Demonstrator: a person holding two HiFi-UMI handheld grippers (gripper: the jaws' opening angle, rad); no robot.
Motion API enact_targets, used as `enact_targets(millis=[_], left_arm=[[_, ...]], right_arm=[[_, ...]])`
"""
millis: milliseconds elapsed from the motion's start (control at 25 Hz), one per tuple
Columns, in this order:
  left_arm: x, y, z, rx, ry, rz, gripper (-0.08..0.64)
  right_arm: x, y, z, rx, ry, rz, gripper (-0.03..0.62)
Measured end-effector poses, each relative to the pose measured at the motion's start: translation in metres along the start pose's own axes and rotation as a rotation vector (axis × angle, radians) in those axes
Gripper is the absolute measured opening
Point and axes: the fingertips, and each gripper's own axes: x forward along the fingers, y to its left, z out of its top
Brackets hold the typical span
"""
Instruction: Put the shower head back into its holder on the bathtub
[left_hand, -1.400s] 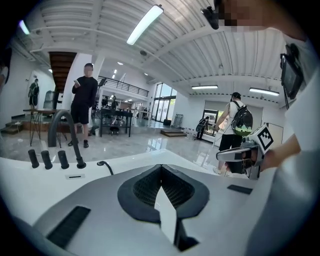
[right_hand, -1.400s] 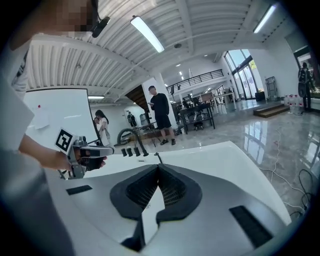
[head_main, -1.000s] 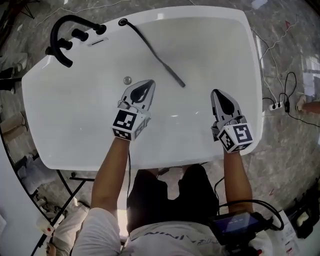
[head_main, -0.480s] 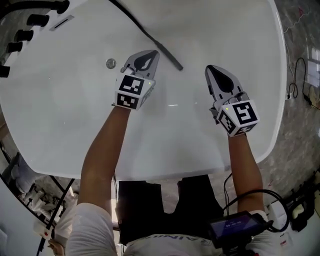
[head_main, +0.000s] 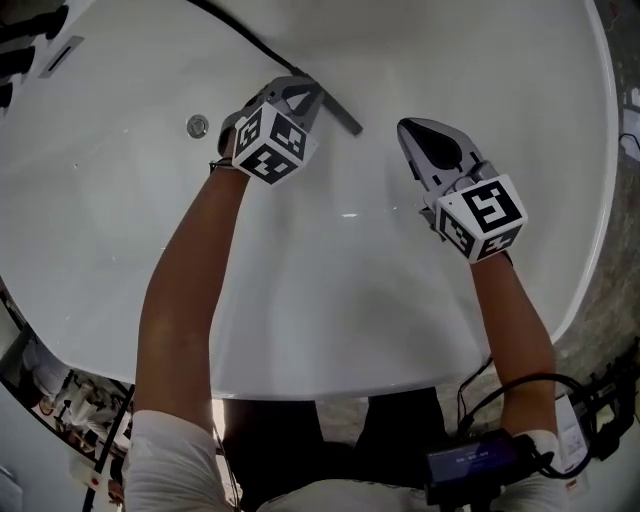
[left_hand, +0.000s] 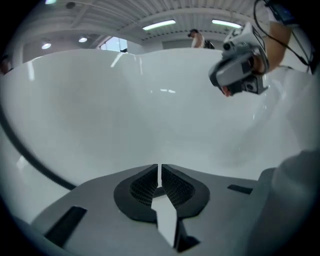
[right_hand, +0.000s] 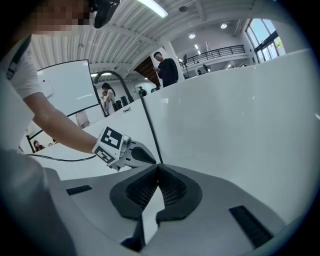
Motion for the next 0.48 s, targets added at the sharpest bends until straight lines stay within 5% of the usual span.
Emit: enact_targets(millis=[160,280,400,480], left_arm=[[0.036,-0.024,-0.028,0.308,0.123,-0.076,0.018],[0.058,-0.031,-0.047,0.446,0.186,-0.11,0.02],[0.077,-0.035,-0.07,0.585,0.279,-0.157,0.141],[0.084,-0.035,-0.076,0.664,0.318,-0.176,0.161]], right_arm=[[0.011,0.0,-0.021,-0.003,0.034,0.045,0.008],[0.022,0.003,-0.043,0.002,0.077,0.076,0.008],[0.031,0.008,-0.064,-0.024,0.126,0.11,0.008],[0.032,0.011,-0.074,-0.022,0.147,0.126,0.008]])
